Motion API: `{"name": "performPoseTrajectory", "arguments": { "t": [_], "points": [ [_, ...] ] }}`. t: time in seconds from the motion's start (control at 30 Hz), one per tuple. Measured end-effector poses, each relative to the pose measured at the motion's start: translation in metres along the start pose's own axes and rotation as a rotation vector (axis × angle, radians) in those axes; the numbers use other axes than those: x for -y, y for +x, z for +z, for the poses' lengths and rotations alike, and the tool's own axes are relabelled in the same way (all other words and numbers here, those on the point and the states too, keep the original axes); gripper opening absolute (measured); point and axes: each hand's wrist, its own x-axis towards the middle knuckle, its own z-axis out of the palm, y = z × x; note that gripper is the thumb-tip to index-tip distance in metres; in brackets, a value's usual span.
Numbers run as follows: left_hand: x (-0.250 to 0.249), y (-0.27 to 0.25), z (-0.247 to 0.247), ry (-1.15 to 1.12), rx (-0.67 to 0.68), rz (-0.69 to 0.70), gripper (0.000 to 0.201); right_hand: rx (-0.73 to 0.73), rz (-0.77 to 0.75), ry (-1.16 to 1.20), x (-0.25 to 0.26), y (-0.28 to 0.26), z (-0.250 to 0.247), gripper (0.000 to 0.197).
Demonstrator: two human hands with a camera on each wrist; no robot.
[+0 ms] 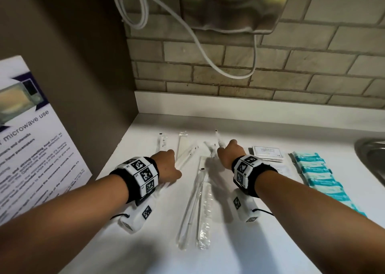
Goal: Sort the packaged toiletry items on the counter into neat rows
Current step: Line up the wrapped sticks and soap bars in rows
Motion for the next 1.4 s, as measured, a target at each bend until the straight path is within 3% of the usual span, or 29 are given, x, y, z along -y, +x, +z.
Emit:
{"name": "performPoseTrajectory", "arguments": {
  "t": [0.17,0.27,0.37,0.47,0.7,0.73,0.87,0.93,1.0,1.13,1.2,1.4],
  "points": [
    [0.008,-0.007,0.008,-0.082,-0.027,-0.038,0.038,0.066,0.071,0.022,0.007,0.0,0.024,0.057],
    [0.008,-0.007,0.009,-0.232,-0.092,-0.027,0.05,0.129,0.066,-0.057,0.007,0.004,0.033,0.071],
    [0.009,-0.005,0.008,-0.344,-0.181,-0.007,0.064,0.133,0.023,-0.146,0.008,0.008,0.033,0.064],
    [0.011,-0.002,0.005,-0.376,-0.256,-0.008,0.062,0.08,0.015,-0.114,0.01,0.013,0.03,0.051],
    [0.007,-0.013,0.008,-0.259,-0.117,-0.051,0.038,-0.095,-0.14,0.152,0.044,0.013,-0.018,0.038],
    [0.006,-0.016,0.012,-0.245,-0.103,-0.036,0.042,-0.123,-0.163,0.196,0.048,0.012,-0.024,0.035],
    [-0.002,-0.031,0.037,-0.188,0.05,-0.005,0.11,-0.149,-0.228,0.291,0.056,-0.004,-0.037,0.031],
    [-0.007,-0.037,0.045,-0.108,0.061,0.004,0.122,-0.109,-0.223,0.328,0.054,-0.013,-0.035,0.04],
    [-0.01,-0.037,0.047,-0.025,0.049,0.006,0.109,-0.065,-0.229,0.328,0.048,-0.02,-0.029,0.042],
    [-0.002,-0.032,0.04,0.0,-0.054,0.028,0.039,0.022,-0.254,0.275,0.034,-0.036,-0.011,0.024],
    [0.004,-0.029,0.032,-0.071,-0.098,-0.022,0.034,0.088,-0.242,0.236,0.028,-0.043,-0.001,0.025],
    [0.033,-0.015,-0.005,-0.226,-0.254,-0.242,0.051,0.153,-0.202,-0.021,0.01,-0.061,0.021,0.049]
  ]
}}
